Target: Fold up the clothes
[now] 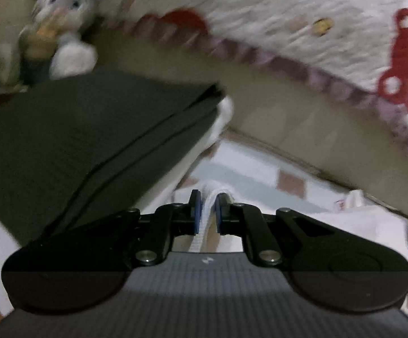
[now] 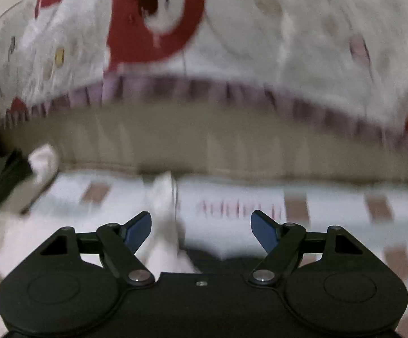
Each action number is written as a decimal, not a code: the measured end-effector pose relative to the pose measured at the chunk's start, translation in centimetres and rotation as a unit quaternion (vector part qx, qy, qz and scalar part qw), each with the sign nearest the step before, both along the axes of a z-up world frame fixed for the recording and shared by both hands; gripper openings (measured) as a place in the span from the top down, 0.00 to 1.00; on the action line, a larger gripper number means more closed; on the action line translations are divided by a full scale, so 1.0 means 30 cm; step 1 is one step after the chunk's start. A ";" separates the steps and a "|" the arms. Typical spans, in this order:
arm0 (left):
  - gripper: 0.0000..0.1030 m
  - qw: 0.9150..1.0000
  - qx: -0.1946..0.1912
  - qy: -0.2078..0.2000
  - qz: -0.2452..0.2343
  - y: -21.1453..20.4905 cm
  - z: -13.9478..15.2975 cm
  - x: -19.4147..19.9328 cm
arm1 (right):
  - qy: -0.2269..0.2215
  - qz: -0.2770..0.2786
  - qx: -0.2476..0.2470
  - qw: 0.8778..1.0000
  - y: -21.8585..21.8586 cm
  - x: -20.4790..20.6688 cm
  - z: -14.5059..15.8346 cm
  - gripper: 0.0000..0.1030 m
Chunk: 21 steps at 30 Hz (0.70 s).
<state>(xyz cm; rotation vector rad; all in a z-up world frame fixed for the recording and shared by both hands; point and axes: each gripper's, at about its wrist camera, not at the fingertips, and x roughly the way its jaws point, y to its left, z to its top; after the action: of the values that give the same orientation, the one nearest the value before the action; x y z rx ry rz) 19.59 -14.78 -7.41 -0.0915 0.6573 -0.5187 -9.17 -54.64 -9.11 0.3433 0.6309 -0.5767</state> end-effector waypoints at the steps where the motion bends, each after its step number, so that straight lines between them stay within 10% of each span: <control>1: 0.87 1.000 -0.009 -0.005 -0.022 -0.003 0.011 -0.017 | 0.006 0.004 0.010 1.000 0.018 -0.028 -0.032 0.21; 5: 0.58 0.994 -0.049 0.004 -0.101 -0.053 0.021 -0.069 | 0.043 0.053 0.034 0.997 0.113 -0.090 -0.111 0.21; 10: 0.51 0.978 -0.067 0.029 -0.198 -0.192 -0.045 -0.178 | 0.082 0.126 0.045 0.988 0.218 -0.064 -0.156 0.21; 21: 0.37 0.911 0.164 -0.102 -0.363 -0.525 -0.298 -0.437 | 0.173 0.118 -0.017 0.978 0.239 0.063 -0.295 0.21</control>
<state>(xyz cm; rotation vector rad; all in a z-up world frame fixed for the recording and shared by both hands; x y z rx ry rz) 6.48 -30.55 -16.35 0.5424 0.5520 -1.1084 -7.27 -47.45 -17.98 0.1310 0.9821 -0.4215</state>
